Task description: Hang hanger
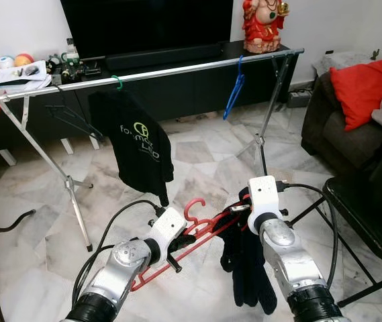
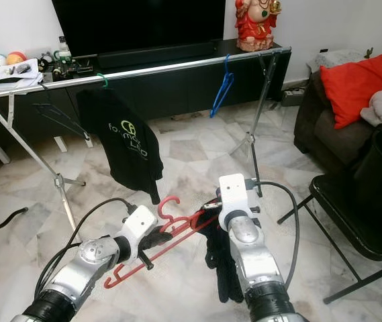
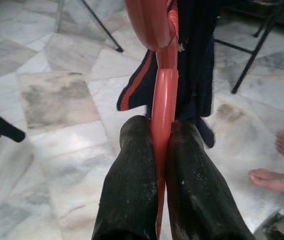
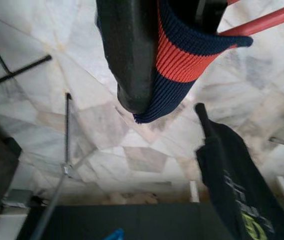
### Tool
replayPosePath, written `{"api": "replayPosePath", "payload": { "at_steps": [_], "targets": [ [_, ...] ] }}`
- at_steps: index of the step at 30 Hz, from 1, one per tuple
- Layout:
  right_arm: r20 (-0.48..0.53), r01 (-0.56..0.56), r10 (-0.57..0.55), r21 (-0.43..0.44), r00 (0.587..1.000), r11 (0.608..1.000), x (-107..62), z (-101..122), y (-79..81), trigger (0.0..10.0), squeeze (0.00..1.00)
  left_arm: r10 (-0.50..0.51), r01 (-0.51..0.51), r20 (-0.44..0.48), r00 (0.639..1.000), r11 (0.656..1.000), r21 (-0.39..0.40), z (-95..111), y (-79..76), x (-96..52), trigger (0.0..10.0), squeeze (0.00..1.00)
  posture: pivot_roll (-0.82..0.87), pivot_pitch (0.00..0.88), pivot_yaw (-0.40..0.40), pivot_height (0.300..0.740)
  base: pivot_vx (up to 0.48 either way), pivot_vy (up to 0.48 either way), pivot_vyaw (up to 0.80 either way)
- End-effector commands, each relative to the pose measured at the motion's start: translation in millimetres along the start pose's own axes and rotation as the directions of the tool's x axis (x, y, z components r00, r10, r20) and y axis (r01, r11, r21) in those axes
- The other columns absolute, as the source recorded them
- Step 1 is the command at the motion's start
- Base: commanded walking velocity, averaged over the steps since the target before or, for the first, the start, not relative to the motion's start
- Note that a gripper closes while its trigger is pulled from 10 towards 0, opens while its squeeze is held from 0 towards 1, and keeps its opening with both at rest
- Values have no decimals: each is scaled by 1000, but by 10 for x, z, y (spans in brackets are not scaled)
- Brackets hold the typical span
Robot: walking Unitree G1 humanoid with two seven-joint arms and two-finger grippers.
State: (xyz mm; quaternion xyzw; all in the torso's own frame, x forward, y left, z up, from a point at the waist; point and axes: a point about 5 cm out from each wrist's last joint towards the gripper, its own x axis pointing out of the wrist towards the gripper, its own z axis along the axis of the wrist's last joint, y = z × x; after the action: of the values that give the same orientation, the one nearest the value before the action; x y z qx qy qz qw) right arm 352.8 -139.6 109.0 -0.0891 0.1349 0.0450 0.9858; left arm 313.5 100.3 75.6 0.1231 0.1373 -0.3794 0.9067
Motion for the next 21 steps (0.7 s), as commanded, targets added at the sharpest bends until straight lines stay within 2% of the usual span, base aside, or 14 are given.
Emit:
{"api": "replayPosePath", "payload": {
  "at_steps": [1, 5, 10, 20, 21],
  "targets": [
    [23, 20, -20, 1, 1000, 1000, 27, 70, -60, 10000, 0, -13, 13, 19, 1000, 1000, -20, 27, 40, -50, 10000, 0, 57, 62, 45, 740, 0, 0, 0],
    [4, 38, -38, -10, 999, 999, 44, 26, -134, 10000, 0, -61, 61, 21, 998, 998, -17, 28, 21, -85, 10000, 0, 58, 64, 42, 740, 0, 0, 0],
    [-16, 32, -32, -20, 999, 999, 53, -22, -137, 10000, 0, -100, 102, 41, 994, 994, -32, 51, -8, -104, 10000, 0, 59, 66, 41, 740, 0, 0, 0],
    [-17, -112, 112, -15, 994, 994, 37, -47, 126, 10000, 0, -70, 73, 59, 996, 996, -53, 98, -31, -62, 10000, 0, 59, 69, 43, 740, 0, 0, 0],
    [-11, -122, 122, -14, 993, 992, 31, -29, 156, 10000, 0, -41, 43, 53, 998, 998, -41, 95, -22, -47, 10000, 0, 59, 70, 43, 740, 0, 0, 0]
  ]
}}
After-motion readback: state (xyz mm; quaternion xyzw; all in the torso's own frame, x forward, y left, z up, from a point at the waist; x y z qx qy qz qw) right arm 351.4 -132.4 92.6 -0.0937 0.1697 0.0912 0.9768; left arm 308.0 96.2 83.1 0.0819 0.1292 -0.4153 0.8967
